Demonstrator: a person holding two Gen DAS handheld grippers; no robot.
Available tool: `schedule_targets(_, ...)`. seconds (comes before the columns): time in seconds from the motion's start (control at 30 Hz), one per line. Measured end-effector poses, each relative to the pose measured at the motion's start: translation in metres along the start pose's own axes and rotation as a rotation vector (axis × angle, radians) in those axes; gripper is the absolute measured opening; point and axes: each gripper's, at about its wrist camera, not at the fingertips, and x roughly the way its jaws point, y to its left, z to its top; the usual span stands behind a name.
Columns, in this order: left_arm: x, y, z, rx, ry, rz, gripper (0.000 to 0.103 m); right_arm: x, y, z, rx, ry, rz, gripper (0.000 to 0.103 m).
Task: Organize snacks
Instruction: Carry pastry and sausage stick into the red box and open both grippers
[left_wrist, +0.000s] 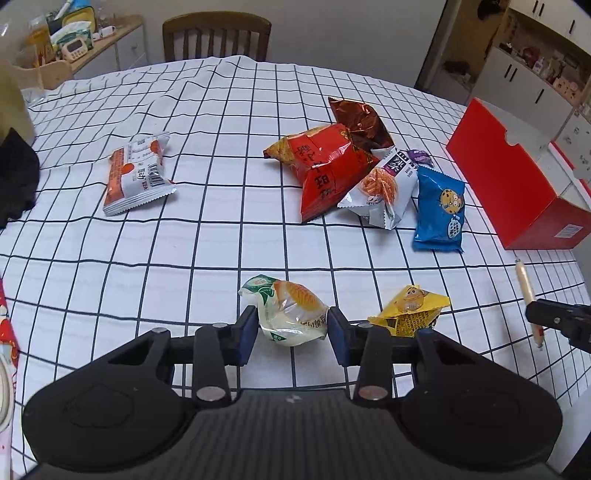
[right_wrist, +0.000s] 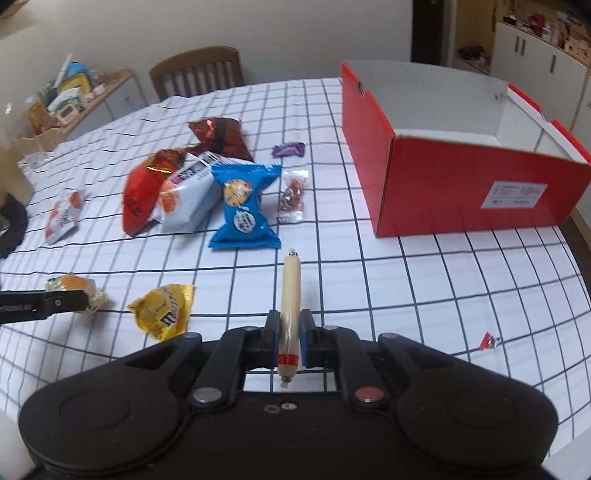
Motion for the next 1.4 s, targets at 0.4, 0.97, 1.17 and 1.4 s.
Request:
schedule_targets(0.4,-0.041,-0.03,0.006,-0.07,-0.057,0.024,0.04,-0.033,-0.033,0.016,-0.062,-0.023,0.088,0.009)
schedule_targets(0.97,-0.073,-0.167,0.068,0.09,-0.19,-0.09,0.04,-0.079,-0.1,0.088,-0.089,-0.176,0.128,0.009)
schedule_targets(1.17,-0.065,-0.221,0.089,0.162,-0.218,-0.138,0.04,-0.082,-0.13,0.107,-0.061,-0.208,0.118,0.009)
schedule_targets(1.4,-0.045,-0.275,0.111,0.231,-0.234,-0.168,0.04,-0.075,-0.165,0.124,-0.039,-0.22,0.073,0.009)
